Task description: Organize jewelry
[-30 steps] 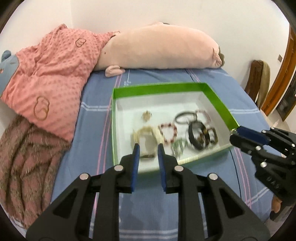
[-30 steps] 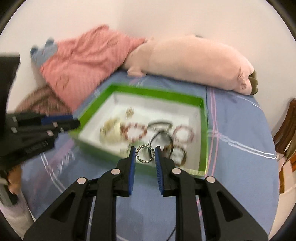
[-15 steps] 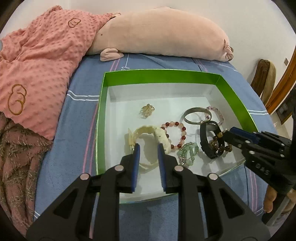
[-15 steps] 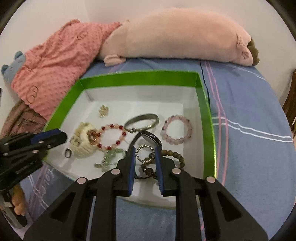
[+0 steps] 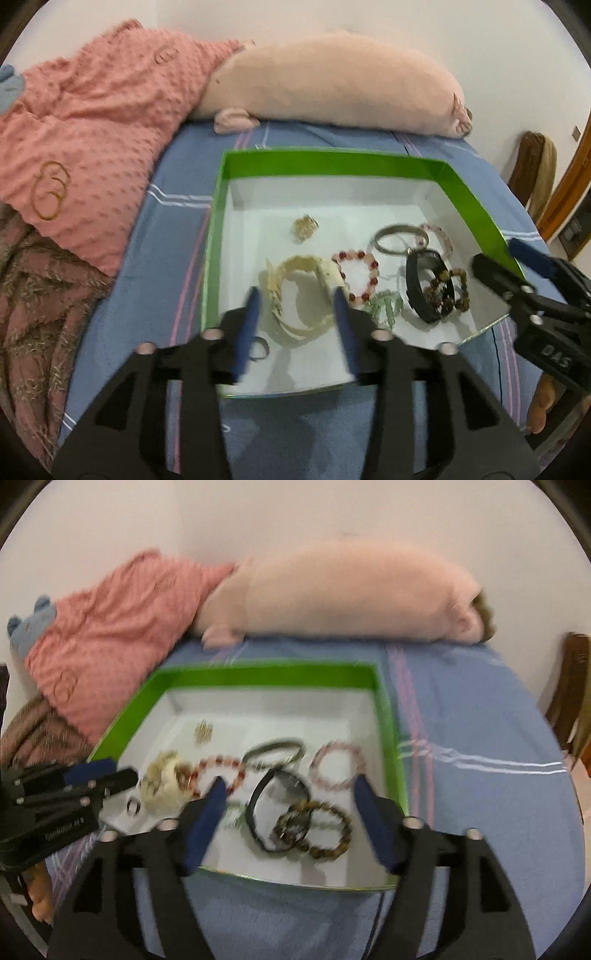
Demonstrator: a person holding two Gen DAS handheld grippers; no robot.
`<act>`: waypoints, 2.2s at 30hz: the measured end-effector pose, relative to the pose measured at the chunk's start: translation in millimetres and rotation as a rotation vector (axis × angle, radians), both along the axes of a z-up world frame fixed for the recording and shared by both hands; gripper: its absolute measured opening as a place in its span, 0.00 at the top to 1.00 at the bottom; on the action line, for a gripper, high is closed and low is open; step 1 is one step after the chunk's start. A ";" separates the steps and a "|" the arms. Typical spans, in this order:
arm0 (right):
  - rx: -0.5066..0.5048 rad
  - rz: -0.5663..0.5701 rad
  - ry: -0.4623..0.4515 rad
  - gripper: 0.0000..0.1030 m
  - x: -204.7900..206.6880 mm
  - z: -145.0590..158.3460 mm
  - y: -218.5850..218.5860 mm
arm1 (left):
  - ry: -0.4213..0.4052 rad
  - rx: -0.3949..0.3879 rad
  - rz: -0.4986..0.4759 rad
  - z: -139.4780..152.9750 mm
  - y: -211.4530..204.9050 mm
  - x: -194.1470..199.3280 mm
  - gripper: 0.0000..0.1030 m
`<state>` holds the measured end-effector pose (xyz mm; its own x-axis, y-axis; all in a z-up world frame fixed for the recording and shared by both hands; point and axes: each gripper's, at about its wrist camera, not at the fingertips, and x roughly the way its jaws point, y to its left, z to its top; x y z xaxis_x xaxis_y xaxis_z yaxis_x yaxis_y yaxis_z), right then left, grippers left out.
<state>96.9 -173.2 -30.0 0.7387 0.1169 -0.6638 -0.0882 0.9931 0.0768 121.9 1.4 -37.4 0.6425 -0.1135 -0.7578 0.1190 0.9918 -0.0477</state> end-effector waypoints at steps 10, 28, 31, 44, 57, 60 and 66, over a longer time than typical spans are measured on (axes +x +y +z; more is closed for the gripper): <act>-0.053 -0.028 -0.069 0.01 -10.9 6.4 6.0 | -0.093 0.075 0.014 14.7 -7.6 -14.7 0.08; -0.043 -0.043 -0.032 0.01 -11.3 -0.1 5.1 | -0.038 0.100 0.026 6.4 -7.6 -15.7 0.02; -0.045 -0.045 -0.031 0.01 -11.6 -0.2 5.4 | -0.038 0.101 0.027 6.3 -7.6 -15.7 0.02; -0.045 -0.048 -0.028 0.01 -12.6 -1.1 8.0 | -0.031 0.103 0.022 3.7 -7.0 -15.3 0.02; -0.044 -0.051 -0.026 0.01 -12.9 -1.6 8.8 | -0.030 0.104 0.020 3.8 -6.2 -15.4 0.02; -0.044 -0.051 -0.026 0.01 -12.9 -1.6 8.9 | -0.030 0.103 0.019 4.2 -6.4 -14.7 0.02; -0.044 -0.052 -0.026 0.01 -13.0 -1.7 9.1 | -0.024 0.098 0.019 2.4 -6.0 -14.9 0.02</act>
